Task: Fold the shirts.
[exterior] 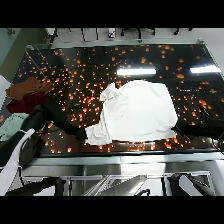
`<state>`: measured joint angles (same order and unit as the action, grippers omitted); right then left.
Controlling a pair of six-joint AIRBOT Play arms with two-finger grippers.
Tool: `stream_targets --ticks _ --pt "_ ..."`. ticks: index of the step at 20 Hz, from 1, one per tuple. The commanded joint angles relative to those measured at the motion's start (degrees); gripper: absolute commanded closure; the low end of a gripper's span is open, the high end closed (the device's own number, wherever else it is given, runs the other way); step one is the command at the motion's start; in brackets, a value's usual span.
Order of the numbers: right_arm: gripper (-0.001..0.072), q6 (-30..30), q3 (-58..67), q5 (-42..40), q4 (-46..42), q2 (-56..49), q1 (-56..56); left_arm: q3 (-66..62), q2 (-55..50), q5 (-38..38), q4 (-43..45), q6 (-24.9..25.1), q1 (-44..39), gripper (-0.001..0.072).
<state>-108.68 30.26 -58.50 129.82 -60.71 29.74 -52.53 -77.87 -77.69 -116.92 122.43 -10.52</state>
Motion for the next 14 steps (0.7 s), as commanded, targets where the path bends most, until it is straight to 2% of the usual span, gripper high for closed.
stream_targets --ticks 1,5,8,9,10,11,13,14 --pt "0.0692 -2.4 0.2 -0.7 2.9 -2.6 0.4 1.7 0.0 6.5 8.7 -2.6 -12.9 0.0003" --pt "0.0692 -2.6 0.2 -1.4 2.9 -2.6 0.4 1.7 0.0 16.2 19.5 -11.0 -21.8 0.0003" --pt "0.0692 -2.6 0.2 -1.3 2.9 -2.6 0.4 1.7 -0.7 20.7 22.4 -15.3 -23.0 0.0005" --pt "0.0692 -2.6 0.2 -1.3 2.9 -2.6 0.4 1.7 -1.6 20.7 22.4 -15.9 -23.0 0.0110" --pt "0.0692 -2.6 0.2 -1.3 2.9 -2.6 0.4 1.7 -2.8 20.2 22.4 -16.0 -23.0 0.0279" --pt "0.0692 -2.6 0.2 -1.3 3.0 -2.6 0.4 1.7 -4.1 19.5 22.4 -16.0 -23.1 0.0381" --pt "0.0692 -2.6 0.2 -1.4 3.2 -2.6 0.4 1.1 -5.8 17.1 22.6 -16.0 -23.2 0.0694" --pt "0.0692 -2.6 0.3 -1.7 4.0 -2.6 0.4 0.0 -5.8 15.6 22.5 -16.0 -23.2 0.0694"
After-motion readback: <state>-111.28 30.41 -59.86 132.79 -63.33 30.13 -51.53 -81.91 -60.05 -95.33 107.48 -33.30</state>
